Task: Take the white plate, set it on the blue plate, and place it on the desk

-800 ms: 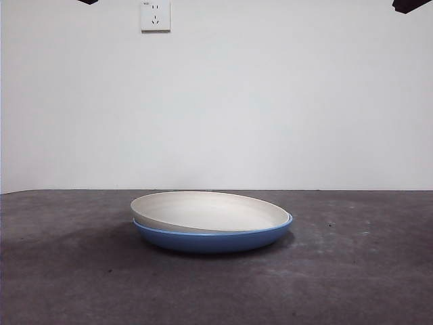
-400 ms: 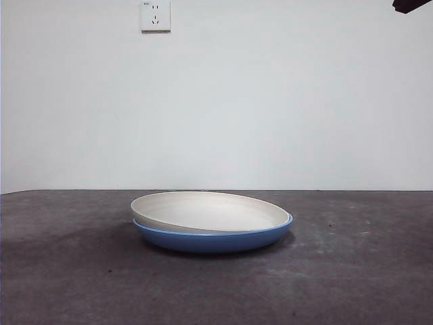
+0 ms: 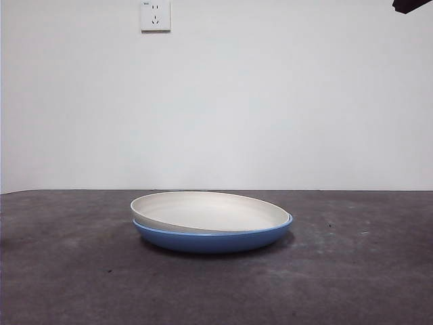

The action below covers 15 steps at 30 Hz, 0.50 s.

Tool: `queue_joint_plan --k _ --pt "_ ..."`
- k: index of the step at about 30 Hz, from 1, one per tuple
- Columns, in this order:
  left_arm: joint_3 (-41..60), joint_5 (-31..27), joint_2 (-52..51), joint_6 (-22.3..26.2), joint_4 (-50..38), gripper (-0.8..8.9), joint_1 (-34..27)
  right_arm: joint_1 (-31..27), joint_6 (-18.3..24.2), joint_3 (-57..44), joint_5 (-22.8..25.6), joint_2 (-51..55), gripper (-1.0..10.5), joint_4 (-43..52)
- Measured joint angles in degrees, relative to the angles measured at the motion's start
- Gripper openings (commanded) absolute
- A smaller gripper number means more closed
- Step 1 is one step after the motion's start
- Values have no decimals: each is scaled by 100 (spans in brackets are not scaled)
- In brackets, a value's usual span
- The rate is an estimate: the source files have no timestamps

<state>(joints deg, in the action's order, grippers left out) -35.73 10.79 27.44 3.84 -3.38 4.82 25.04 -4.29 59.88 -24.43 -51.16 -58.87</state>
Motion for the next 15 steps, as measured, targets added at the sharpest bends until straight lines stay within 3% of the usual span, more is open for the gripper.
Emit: queue_joint_plan --k 6,15 --pt "1318 -968 -940 20 -245 9 -398 0 0 0 0 0 8 0" --pt "2798 -1047 -1926 17 -90 9 -498 0 0 0 -2 0 8 0"
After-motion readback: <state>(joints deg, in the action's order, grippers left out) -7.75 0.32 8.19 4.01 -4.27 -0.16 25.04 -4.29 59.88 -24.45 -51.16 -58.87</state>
